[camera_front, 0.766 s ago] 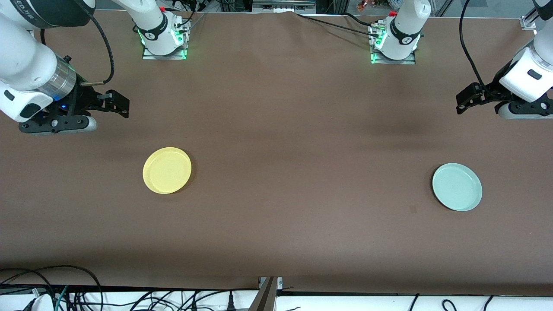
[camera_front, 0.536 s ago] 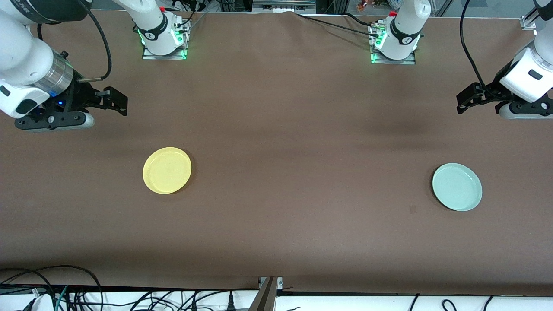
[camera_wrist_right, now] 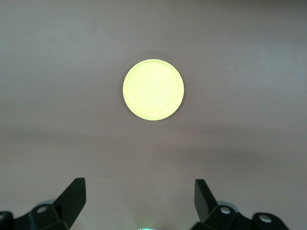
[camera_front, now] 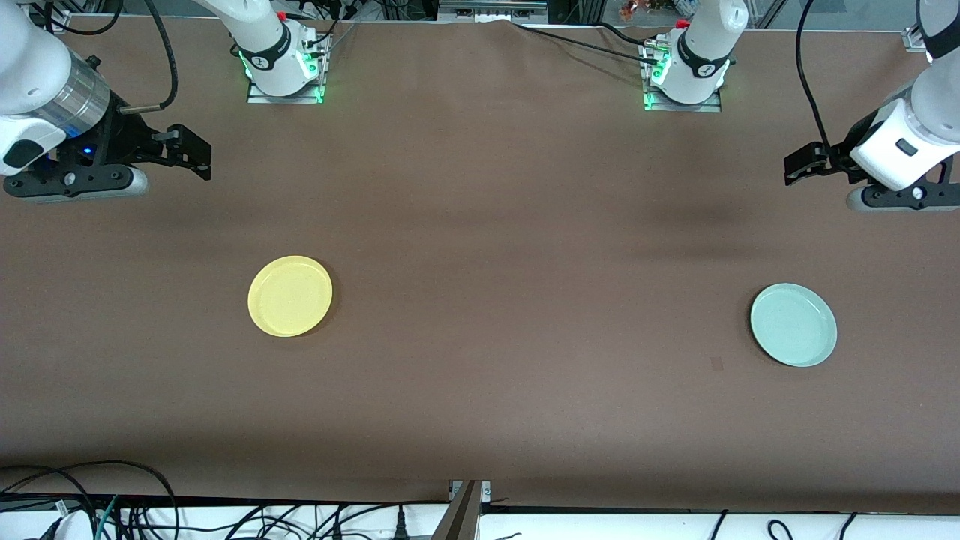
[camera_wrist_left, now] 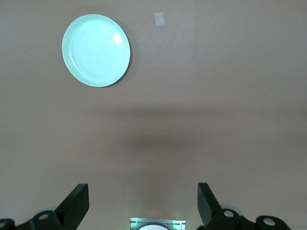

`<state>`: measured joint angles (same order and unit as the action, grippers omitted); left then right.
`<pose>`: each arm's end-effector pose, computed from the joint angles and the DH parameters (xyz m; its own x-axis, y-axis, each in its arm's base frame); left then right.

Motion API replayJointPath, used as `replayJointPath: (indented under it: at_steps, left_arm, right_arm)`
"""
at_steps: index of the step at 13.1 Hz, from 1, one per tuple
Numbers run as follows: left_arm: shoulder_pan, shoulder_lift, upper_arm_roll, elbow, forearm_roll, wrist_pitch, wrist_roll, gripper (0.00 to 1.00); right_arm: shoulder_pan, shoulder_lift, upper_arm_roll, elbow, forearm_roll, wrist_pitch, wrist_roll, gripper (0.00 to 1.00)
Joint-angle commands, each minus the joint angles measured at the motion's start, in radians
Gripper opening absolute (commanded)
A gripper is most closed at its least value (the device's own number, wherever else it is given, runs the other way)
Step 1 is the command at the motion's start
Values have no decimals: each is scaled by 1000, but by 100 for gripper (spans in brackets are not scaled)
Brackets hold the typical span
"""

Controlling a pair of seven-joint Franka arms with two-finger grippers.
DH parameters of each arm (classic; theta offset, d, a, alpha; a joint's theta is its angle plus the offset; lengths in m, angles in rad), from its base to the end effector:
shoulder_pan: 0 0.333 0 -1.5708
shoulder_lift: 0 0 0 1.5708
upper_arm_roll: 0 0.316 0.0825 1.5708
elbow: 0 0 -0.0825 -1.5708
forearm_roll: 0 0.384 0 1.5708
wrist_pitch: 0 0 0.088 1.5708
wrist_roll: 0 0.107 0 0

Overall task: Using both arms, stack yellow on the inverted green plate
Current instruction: 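Move the left gripper down to the rim of the green plate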

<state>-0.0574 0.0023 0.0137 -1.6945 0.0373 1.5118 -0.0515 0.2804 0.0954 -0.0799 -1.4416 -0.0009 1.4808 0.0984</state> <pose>0.5410 -0.0195 0.5611 0.9833 0.0107 -0.1818 0.0023 -0.9989 -0.0465 0.5630 0.1168 0.6235 0.9933 0.1015 -0.0548 0.1024 -0.9946 0.0139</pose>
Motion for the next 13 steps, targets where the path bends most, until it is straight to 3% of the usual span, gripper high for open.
replayJointPath:
  at_steps: [1, 4, 8, 13]
  left_arm:
    - [83, 71, 3, 38, -11, -32, 157, 100]
    - [174, 190, 3, 67, -18, 5, 368, 100]
    - [272, 338, 3, 84, -17, 207, 608, 100]
    - [318, 522, 2, 107, -14, 462, 956, 100]
  right_arm:
    - [-1, -34, -18, -63, 21, 73, -12, 100]
    - [-1, -132, -24, -244, 18, 229, -14, 100]
    - [-1, -151, -40, -241, -5, 169, -11, 100]
    - [-46, -141, -38, -227, -52, 136, -8, 100]
